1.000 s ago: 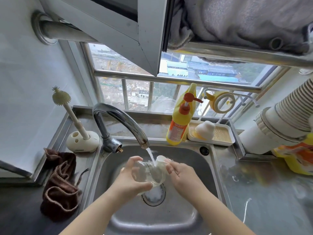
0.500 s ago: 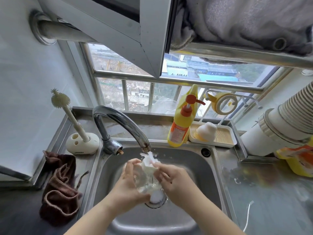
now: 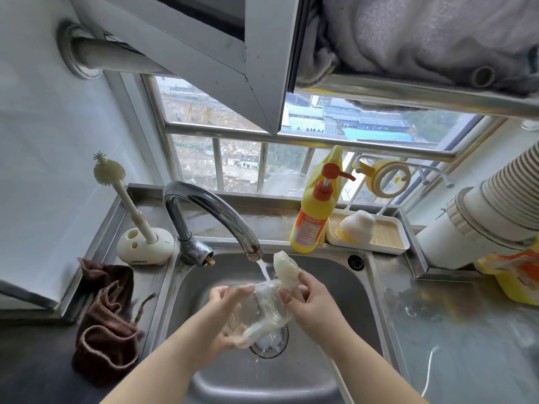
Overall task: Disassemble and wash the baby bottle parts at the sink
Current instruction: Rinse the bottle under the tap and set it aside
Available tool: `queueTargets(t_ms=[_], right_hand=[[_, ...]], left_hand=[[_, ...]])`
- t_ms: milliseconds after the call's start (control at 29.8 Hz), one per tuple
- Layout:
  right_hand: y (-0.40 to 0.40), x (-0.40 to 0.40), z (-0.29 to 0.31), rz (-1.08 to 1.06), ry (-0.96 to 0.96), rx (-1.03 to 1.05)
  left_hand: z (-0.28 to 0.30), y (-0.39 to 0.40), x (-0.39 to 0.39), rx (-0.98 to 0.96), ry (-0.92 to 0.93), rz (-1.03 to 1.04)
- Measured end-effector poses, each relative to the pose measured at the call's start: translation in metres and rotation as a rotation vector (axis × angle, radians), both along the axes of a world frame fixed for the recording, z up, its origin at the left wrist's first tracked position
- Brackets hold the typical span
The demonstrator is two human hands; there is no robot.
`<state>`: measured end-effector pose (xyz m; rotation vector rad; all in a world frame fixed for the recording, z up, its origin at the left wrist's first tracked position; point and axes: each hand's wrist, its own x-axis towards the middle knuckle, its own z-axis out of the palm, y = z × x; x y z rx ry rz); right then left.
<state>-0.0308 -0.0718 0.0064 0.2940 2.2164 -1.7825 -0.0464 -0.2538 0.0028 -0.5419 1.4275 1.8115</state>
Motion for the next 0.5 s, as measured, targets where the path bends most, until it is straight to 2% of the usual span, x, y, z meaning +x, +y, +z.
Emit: queueTargets(t_ms=[67,134,235,302,403,504], right_hand=[[-0.001,0.003,0.001,-0.008,0.023,0.049],[-0.002,0.006,0.005,0.030,0.058,0.130],[0.004,0.008,0.014,0.285,0.111,0.458],[0.012,0.005,0.020,0.364,0.059,0.624],[0.008,-0.002,0.023,0.276,0.105,0.673],[-0.012,-0.001,0.027,0.303,0.221,0.615]], left_hand=[[0.007,0.004,-0.002,-0.042,-0.107,-0.026],[0.005,0.007,-0.002,-0.058,-0.123,-0.009],[-0.001,0.006,-0.002,-0.159,0.070,0.031],[-0.006,0.002,-0.002,-0.285,0.249,-0.005],[-0.007,0.006,0.002,-0.360,0.403,-0.117],[-0.006,0.012,0.004,-0.373,0.503,-0.137]])
